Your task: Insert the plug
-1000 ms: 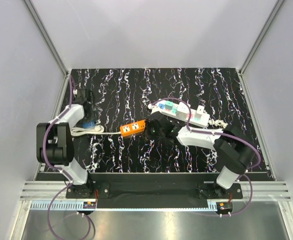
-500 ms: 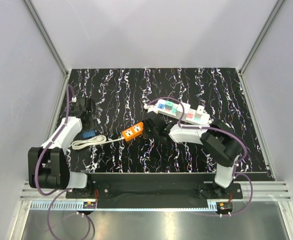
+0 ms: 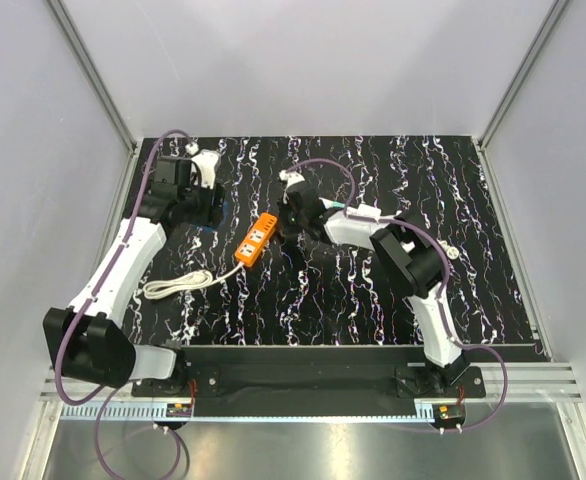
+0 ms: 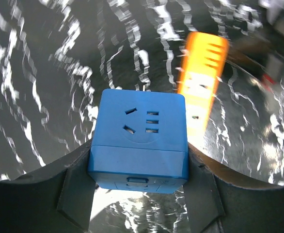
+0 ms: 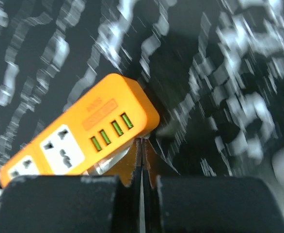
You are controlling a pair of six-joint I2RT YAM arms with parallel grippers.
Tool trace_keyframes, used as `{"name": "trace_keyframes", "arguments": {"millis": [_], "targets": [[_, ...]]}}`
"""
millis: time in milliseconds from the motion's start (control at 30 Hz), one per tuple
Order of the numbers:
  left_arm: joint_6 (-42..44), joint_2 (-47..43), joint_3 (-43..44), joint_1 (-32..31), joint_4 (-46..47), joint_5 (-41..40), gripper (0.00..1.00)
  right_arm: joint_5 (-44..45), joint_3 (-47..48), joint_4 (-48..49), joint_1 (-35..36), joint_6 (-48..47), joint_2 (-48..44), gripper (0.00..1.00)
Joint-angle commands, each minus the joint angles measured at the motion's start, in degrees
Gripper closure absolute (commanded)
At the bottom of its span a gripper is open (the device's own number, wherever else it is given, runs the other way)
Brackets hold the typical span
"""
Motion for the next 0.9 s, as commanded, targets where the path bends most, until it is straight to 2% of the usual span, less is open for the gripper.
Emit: {"name": "trace_keyframes", "arguments": {"millis": [0, 33, 67, 133, 200, 300, 367, 467, 500, 633, 733, 867], "targets": [[13.23, -1.27, 3.67, -1.67, -2.41, 6.02, 1.0, -13.27, 8.25, 2.9, -0.21, -5.0, 3.25, 0.98], [15.89, -1.8, 3.41, -1.93, -2.32, 6.9, 1.0, -15.38, 10.96, 2.46, -0.13, -5.09, 4.39, 0.97], [23.14, -2.94, 3.06, -2.28, -2.24, 10.13, 1.0, -19.23, 11.77, 1.76, -0.21, -5.09, 4.75, 0.97], [32.22, -5.57, 0.69, -4.13, -1.45, 13.4, 1.0, -21.71, 12.57, 1.66, -0.21, -4.83, 4.58, 0.95], [38.31, -6.11, -0.8, -4.4, 0.75, 14.64, 1.0, -20.5, 11.27, 0.35, -0.13, -4.65, 3.09, 0.95], [48.5, -4.97, -1.16, -4.57, 0.93, 17.54, 1.0, -16.2, 5.05, -0.88, -0.21, -4.39, -3.66, 0.95], [54.29, -3.04, -0.81, -4.49, 0.58, 18.07, 1.0, -13.39, 0.56, -1.32, -0.56, -3.43, -11.48, 0.94], [61.5, 1.43, 2.7, -4.57, -4.94, 18.86, 1.0, -10.48, -9.9, -1.32, -0.65, -0.53, -23.69, 0.92], [63.1, 2.66, 5.23, -4.49, -6.61, 19.56, 1.0, -9.87, -15.23, -1.41, -0.65, 2.0, -26.77, 0.91], [67.94, 10.65, 12.01, -4.92, -16.53, 21.06, 1.0, -10.83, -26.43, -0.8, -0.39, 6.5, -43.88, 0.9], [69.97, 14.7, 15.88, -5.8, -20.94, 17.56, 1.0, -10.31, -32.68, -0.18, -0.3, 7.48, -53.65, 0.89], [70.67, 17.0, 15.37, -6.86, -21.39, 11.06, 1.0, -9.16, -36.11, -2.73, -0.3, 7.04, -62.29, 0.87]]}}
